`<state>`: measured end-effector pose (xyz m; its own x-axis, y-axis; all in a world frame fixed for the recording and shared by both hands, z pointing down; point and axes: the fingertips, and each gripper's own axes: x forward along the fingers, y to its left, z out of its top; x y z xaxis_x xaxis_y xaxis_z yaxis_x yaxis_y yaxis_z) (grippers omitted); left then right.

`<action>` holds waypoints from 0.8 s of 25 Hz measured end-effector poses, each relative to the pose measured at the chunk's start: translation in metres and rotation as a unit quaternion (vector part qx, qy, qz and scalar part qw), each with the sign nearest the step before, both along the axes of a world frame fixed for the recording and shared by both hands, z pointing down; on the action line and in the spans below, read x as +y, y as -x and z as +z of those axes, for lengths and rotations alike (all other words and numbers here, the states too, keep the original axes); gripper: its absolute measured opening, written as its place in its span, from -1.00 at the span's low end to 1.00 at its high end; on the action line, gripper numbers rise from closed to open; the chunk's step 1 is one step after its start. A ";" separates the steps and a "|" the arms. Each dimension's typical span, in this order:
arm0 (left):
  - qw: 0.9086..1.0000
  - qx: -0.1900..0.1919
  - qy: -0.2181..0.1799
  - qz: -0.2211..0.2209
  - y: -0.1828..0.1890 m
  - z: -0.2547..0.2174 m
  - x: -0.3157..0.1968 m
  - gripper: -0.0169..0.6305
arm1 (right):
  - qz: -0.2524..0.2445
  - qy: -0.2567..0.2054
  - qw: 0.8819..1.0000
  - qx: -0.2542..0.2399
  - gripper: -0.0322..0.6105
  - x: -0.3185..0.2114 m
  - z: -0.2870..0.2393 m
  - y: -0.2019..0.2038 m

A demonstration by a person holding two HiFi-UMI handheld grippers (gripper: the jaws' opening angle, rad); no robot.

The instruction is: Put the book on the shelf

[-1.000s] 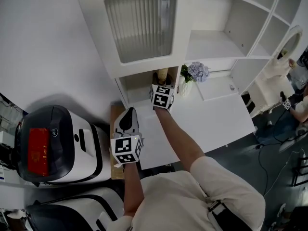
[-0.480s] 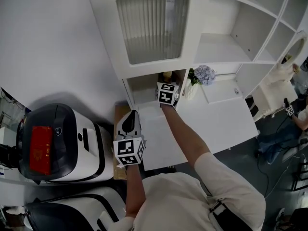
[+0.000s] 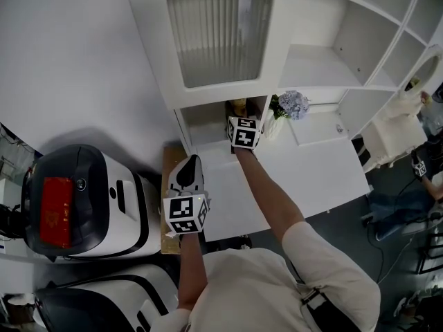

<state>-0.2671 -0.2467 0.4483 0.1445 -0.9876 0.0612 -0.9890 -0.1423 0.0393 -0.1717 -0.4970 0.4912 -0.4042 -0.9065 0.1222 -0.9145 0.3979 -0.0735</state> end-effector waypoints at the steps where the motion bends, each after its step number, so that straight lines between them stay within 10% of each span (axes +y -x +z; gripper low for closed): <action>1: 1.000 0.002 0.001 0.003 -0.002 0.000 -0.001 -0.90 | -0.003 -0.001 1.000 0.000 0.00 0.003 -0.001 0.000; 20: 0.999 0.015 0.003 0.032 -0.014 0.005 -0.013 -0.90 | -0.071 -0.034 0.997 0.012 0.06 0.084 -0.028 -0.020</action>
